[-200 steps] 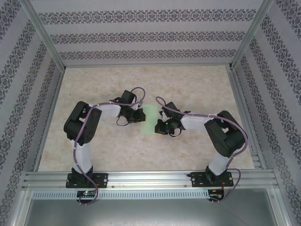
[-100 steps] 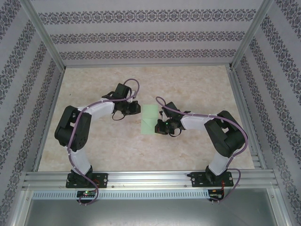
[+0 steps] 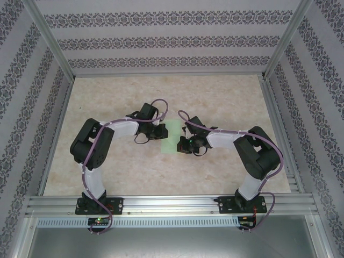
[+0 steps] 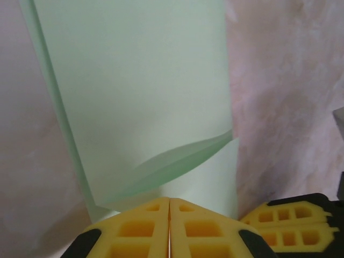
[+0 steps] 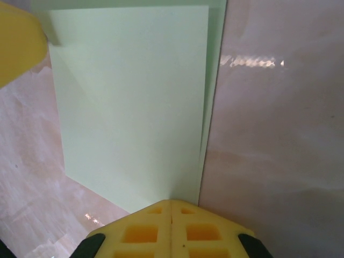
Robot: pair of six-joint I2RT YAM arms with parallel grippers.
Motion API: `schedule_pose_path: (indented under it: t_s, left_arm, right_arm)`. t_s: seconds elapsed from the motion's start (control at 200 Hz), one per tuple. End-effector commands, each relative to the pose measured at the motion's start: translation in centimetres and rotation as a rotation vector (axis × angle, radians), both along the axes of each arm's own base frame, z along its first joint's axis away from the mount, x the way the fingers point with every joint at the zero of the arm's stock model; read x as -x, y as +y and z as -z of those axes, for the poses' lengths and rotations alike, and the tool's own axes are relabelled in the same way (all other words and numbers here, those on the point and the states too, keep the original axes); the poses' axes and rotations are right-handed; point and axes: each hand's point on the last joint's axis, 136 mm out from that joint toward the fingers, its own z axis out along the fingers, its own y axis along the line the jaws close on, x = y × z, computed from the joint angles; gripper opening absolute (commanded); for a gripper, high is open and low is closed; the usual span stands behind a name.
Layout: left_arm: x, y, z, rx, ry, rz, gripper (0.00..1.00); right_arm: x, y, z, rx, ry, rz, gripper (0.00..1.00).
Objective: Fold a paper plane with a square sheet of paper (pick it up from the middle)
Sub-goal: Fold the triangle a second time at the center of the table.
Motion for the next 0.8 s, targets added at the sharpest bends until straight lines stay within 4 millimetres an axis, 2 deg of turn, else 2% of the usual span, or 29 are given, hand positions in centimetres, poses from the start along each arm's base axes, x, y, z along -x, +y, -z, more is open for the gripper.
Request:
schedule_pose_path:
  t_s: [0.0,0.16,0.295,0.4,0.624,0.794]
  left_arm:
    - [-0.3,0.5,1.4,-0.043,-0.005,-0.016,0.09]
    - [-0.2,1.2,2.3,-0.084,0.012,-0.032,0.09]
    - [0.1,1.4,2.7,-0.099,0.028,-0.029,0.08]
    - [0.3,1.5,2.9,-0.104,0.036,-0.029,0.08]
    - [0.6,1.7,3.3,-0.108,0.048,-0.033,0.07]
    - [0.7,1.8,3.4,-0.113,0.054,-0.034,0.07]
  right_arm:
    - [3.3,-2.8,2.6,0.135,0.121,0.004,0.05]
    - [2.0,-1.6,0.3,0.08,0.058,-0.009,0.06]
    - [0.1,0.2,-2.7,0.0,-0.017,-0.018,0.07]
    - [-1.1,1.6,-3.9,-0.042,-0.053,-0.024,0.08]
    - [-3.2,3.3,-3.5,-0.033,-0.054,-0.021,0.08]
    - [-3.7,4.0,-2.6,-0.03,-0.035,-0.028,0.07]
